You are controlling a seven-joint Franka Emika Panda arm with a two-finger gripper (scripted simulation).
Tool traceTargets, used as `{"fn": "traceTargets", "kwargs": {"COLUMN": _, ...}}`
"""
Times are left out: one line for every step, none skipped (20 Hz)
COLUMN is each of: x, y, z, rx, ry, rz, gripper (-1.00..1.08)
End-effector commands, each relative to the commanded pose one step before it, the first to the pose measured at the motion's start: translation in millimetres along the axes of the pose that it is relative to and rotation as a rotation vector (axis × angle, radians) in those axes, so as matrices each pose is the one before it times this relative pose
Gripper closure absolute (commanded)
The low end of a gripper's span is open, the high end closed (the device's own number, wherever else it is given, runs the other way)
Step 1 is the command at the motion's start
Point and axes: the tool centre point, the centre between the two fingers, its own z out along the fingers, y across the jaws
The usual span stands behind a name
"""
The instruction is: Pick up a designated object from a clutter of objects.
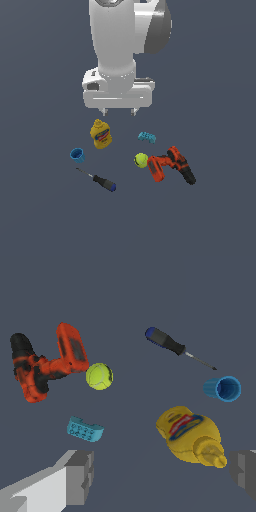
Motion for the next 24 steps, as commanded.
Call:
{"fn": "traceTargets", "kwargs": {"x": 0.28, "y": -5.02, "z": 9.75, "rx": -0.00367, "ry": -0.00002, "rz": -0.04534, "gripper": -0.92}}
{"fn": "traceTargets", "kwargs": {"x": 0.18, "y": -2.38, "z": 4.6, "rx": -0.00171, "ry": 0.0002, "rz": -0.02192, "gripper": -0.92}}
{"fn": "traceTargets", "kwargs": {"x": 0.19, "y": -2.6, "z": 4.95, "rx": -0.00178, "ry": 0.00021, "rz": -0.02371, "gripper": -0.92}}
{"fn": "traceTargets", "kwargs": {"x": 0.19, "y": -2.82, "z": 5.29, "rx": -0.00185, "ry": 0.00021, "rz": -0.0255, "gripper": -0.92}}
{"fn": "traceTargets", "kwargs": {"x": 0.18, "y": -3.04, "z": 5.63, "rx": -0.0019, "ry": 0.00021, "rz": -0.02732, "gripper": -0.92}}
{"fn": "traceTargets", "kwargs": {"x": 0.18, "y": -3.28, "z": 5.96, "rx": -0.00193, "ry": 0.00021, "rz": -0.02918, "gripper": -0.92}}
{"fn": "traceTargets", "kwargs": {"x": 0.19, "y": -3.53, "z": 6.29, "rx": -0.00194, "ry": 0.00022, "rz": -0.03104, "gripper": -0.92}}
{"fn": "traceTargets", "kwargs": {"x": 0.19, "y": -3.78, "z": 6.62, "rx": -0.00194, "ry": 0.00023, "rz": -0.0329, "gripper": -0.92}}
{"fn": "traceTargets", "kwargs": {"x": 0.19, "y": -4.05, "z": 6.93, "rx": -0.00191, "ry": 0.00025, "rz": -0.03478, "gripper": -0.92}}
{"fn": "traceTargets", "kwargs": {"x": 0.2, "y": -4.21, "z": 7.04, "rx": -0.00182, "ry": 0.00027, "rz": -0.03569, "gripper": -0.92}}
{"fn": "traceTargets", "kwargs": {"x": 0.2, "y": -4.28, "z": 6.98, "rx": -0.00168, "ry": 0.00029, "rz": -0.03578, "gripper": -0.92}}
{"fn": "traceTargets", "kwargs": {"x": 0.21, "y": -4.35, "z": 6.92, "rx": -0.00153, "ry": 0.00032, "rz": -0.03585, "gripper": -0.92}}
{"fn": "traceTargets", "kwargs": {"x": 0.23, "y": -4.42, "z": 6.86, "rx": -0.00139, "ry": 0.00036, "rz": -0.03591, "gripper": -0.92}}
{"fn": "traceTargets", "kwargs": {"x": 0.25, "y": -4.49, "z": 6.79, "rx": -0.00125, "ry": 0.0004, "rz": -0.03598, "gripper": -0.92}}
{"fn": "traceTargets", "kwargs": {"x": 0.28, "y": -4.56, "z": 6.73, "rx": -0.00111, "ry": 0.00045, "rz": -0.03603, "gripper": -0.92}}
{"fn": "traceTargets", "kwargs": {"x": 0.31, "y": -4.64, "z": 6.66, "rx": -0.00097, "ry": 0.00051, "rz": -0.0361, "gripper": -0.92}}
{"fn": "traceTargets", "kwargs": {"x": 0.35, "y": -4.71, "z": 6.59, "rx": -0.00083, "ry": 0.00058, "rz": -0.03615, "gripper": -0.92}}
{"fn": "traceTargets", "kwargs": {"x": 0.39, "y": -4.78, "z": 6.52, "rx": -0.0007, "ry": 0.00066, "rz": -0.0362, "gripper": -0.92}}
{"fn": "traceTargets", "kwargs": {"x": 0.44, "y": -4.85, "z": 6.44, "rx": -0.00057, "ry": 0.00075, "rz": -0.03624, "gripper": -0.92}}
{"fn": "traceTargets", "kwargs": {"x": 0.49, "y": -4.93, "z": 6.37, "rx": -0.00044, "ry": 0.00084, "rz": -0.03628, "gripper": -0.92}}
{"fn": "traceTargets", "kwargs": {"x": 0.55, "y": -5.0, "z": 6.29, "rx": -0.00032, "ry": 0.00094, "rz": -0.03632, "gripper": -0.92}}
{"fn": "traceTargets", "kwargs": {"x": 0.61, "y": -5.07, "z": 6.21, "rx": -0.0002, "ry": 0.00104, "rz": -0.03635, "gripper": -0.92}}
{"fn": "traceTargets", "kwargs": {"x": 0.68, "y": -5.14, "z": 6.13, "rx": -0.00008, "ry": 0.00116, "rz": -0.03638, "gripper": -0.92}}
{"fn": "traceTargets", "kwargs": {"x": 0.75, "y": -5.21, "z": 6.05, "rx": 0.00003, "ry": 0.00128, "rz": -0.03641, "gripper": -0.92}}
